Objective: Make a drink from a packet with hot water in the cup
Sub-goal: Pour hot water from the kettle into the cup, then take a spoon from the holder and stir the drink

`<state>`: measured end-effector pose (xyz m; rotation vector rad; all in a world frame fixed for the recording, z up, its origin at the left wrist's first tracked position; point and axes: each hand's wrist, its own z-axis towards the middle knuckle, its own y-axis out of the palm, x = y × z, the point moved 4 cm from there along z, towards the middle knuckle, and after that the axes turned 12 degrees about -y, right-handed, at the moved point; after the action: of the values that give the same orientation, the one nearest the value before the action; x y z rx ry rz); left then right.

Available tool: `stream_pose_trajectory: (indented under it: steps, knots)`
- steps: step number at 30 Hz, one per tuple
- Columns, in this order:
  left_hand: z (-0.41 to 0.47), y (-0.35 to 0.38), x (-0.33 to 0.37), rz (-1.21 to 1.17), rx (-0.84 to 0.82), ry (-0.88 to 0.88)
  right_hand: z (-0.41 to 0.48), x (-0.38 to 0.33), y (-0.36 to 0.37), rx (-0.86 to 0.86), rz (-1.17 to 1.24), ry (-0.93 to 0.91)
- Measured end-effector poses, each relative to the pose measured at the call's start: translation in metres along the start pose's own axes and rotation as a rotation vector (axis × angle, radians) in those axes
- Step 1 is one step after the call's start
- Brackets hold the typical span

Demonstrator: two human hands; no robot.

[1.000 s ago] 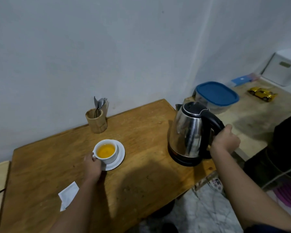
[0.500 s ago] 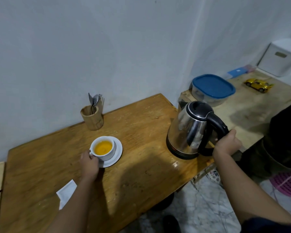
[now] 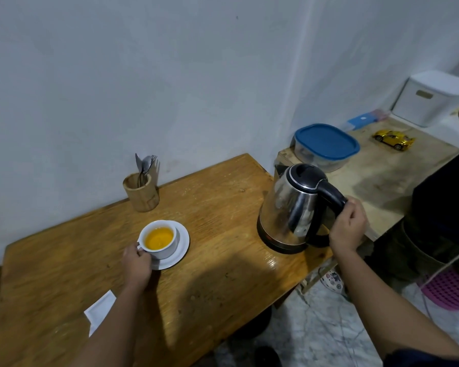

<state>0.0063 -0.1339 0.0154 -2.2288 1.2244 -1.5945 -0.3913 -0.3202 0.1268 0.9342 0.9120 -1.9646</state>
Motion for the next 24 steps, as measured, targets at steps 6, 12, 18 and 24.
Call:
stream_pose_trajectory:
  steps: [6, 12, 18, 24]
  knots:
    - [0.001, -0.001, -0.002, -0.006, -0.008, -0.001, 0.012, -0.037, 0.014, -0.132, -0.124, -0.311]
    - [-0.003, -0.004, -0.001, -0.027, -0.015, 0.013, -0.013, -0.093, 0.088, -0.519, 0.005, -0.487]
    - [-0.005, -0.006, -0.003, -0.053, -0.018, 0.047, -0.072, -0.124, 0.210, -0.952, 0.112, -0.379]
    - [-0.004, -0.007, -0.003, -0.063, -0.011, 0.081, -0.115, -0.144, 0.316, -1.188, 0.164, -0.142]
